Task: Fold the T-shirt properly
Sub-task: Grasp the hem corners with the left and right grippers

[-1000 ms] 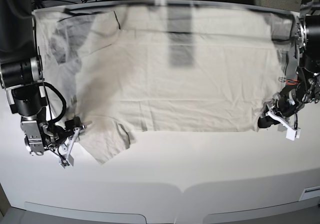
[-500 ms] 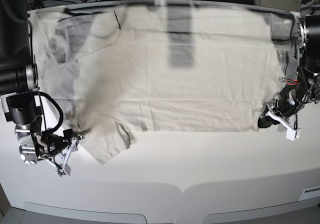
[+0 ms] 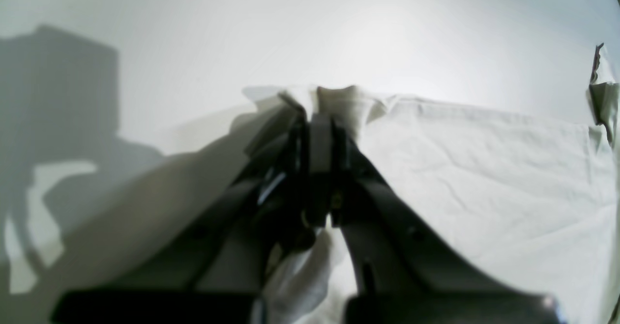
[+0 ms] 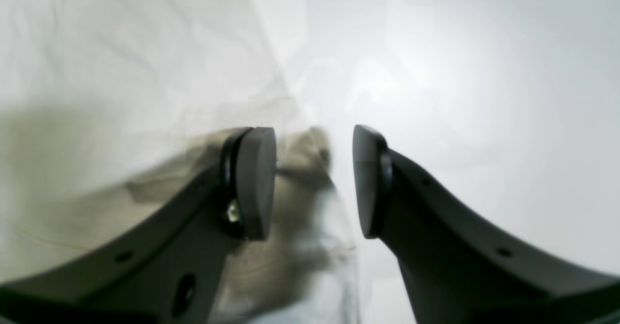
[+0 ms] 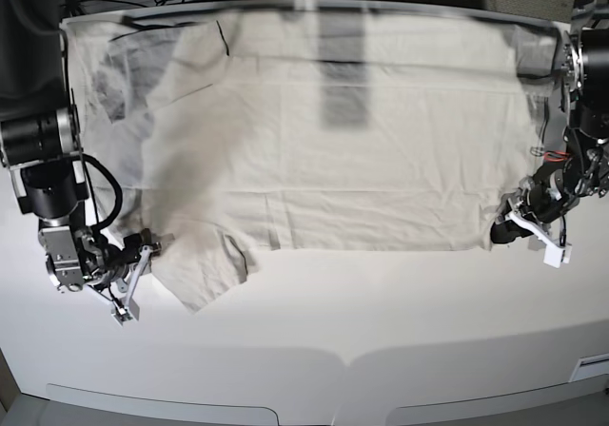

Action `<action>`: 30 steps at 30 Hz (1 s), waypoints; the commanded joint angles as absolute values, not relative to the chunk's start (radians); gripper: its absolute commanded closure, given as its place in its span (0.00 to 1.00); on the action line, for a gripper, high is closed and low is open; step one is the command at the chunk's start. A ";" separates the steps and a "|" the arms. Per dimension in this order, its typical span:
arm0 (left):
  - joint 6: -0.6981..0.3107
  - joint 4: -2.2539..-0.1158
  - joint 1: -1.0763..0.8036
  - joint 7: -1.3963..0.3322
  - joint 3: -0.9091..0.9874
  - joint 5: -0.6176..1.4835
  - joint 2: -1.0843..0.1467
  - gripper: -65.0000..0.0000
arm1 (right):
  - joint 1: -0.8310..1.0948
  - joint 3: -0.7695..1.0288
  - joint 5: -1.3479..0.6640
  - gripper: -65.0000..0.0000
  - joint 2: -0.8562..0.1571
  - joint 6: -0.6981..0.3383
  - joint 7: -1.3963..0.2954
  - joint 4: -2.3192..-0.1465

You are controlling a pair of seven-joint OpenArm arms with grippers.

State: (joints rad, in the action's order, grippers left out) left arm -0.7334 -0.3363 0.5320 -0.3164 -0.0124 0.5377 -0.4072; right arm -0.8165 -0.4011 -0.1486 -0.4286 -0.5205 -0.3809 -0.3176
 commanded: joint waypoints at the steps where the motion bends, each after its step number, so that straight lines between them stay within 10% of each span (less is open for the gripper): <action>1: -0.698 -0.331 0.529 -0.396 -0.017 0.472 -0.413 1.00 | -0.841 -0.400 -0.148 0.60 -0.440 -0.516 -0.366 -0.329; 11: -0.698 -0.331 0.529 -0.395 -0.017 0.472 -0.413 1.00 | -0.792 -0.400 -0.201 0.60 -0.440 -0.592 -0.471 -0.329; 19: -0.698 -0.331 0.529 -0.395 -0.017 0.472 -0.413 1.00 | -0.795 -0.400 -0.268 0.91 -0.441 -0.622 -0.540 -0.329; 30: -0.698 -0.331 0.530 -0.228 -0.017 0.482 -0.413 1.00 | -0.797 -0.400 -0.258 1.00 -0.444 -0.425 -0.374 -0.329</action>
